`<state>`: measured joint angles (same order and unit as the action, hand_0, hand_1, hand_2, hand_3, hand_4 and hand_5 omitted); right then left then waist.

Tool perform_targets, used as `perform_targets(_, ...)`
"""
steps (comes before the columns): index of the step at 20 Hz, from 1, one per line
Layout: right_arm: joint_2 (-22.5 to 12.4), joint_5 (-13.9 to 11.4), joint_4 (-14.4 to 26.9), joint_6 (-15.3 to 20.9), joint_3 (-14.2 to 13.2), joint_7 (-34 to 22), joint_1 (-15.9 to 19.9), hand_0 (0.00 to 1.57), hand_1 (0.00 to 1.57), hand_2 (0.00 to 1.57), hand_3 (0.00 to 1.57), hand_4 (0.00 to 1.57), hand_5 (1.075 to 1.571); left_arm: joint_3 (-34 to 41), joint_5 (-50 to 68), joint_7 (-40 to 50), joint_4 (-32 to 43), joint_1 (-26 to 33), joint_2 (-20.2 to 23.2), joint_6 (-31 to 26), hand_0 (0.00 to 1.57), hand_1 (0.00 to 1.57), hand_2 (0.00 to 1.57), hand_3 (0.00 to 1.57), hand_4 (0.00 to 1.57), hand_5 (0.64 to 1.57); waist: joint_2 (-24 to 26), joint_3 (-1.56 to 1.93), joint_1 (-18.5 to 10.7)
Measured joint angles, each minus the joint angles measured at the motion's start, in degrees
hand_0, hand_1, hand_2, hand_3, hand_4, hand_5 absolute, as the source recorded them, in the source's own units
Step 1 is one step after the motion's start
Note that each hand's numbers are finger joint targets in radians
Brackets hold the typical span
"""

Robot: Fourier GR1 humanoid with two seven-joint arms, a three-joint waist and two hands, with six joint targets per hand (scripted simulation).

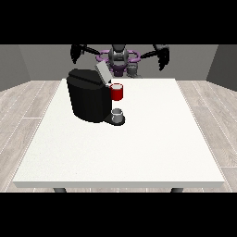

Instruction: Insert the coffee pod into the coffee machine and close the lid

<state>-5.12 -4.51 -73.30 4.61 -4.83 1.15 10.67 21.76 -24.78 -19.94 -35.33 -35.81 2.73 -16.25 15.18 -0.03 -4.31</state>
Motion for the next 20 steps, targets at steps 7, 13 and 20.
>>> perform_targets(7, -3.86, -0.2, -1.62, -3.48, 0.15, -2.86, 4.36, 0.0, 0.0, 0.0, 0.0, 0.0, 1.571, -1.79, 4.09, 1.84, -4.5, 5.41, -1.93, -1.2, 0.0, 0.0, 0.0, 0.0, 0.43, 1.571, 1.46, 0.02, -3.61)
perform_targets(13, -5.26, 2.17, 0.63, -3.72, -3.19, -5.68, 9.26, 0.0, 0.0, 0.0, 0.0, 0.0, 1.571, -5.14, 8.56, 5.19, -12.16, 8.0, -2.2, -2.25, 0.0, 0.0, 0.0, 0.0, 0.39, 1.571, -1.62, 0.05, -5.69)
perform_targets(20, -6.1, 6.76, 6.27, -4.68, -7.37, -7.48, 15.29, 0.0, 0.0, 0.0, 0.0, 0.18, 1.571, -10.13, 12.49, 8.35, -20.46, 10.53, -2.61, -1.09, 0.0, 0.0, 0.0, 0.0, 0.36, 1.571, -5.52, 0.05, -8.35)
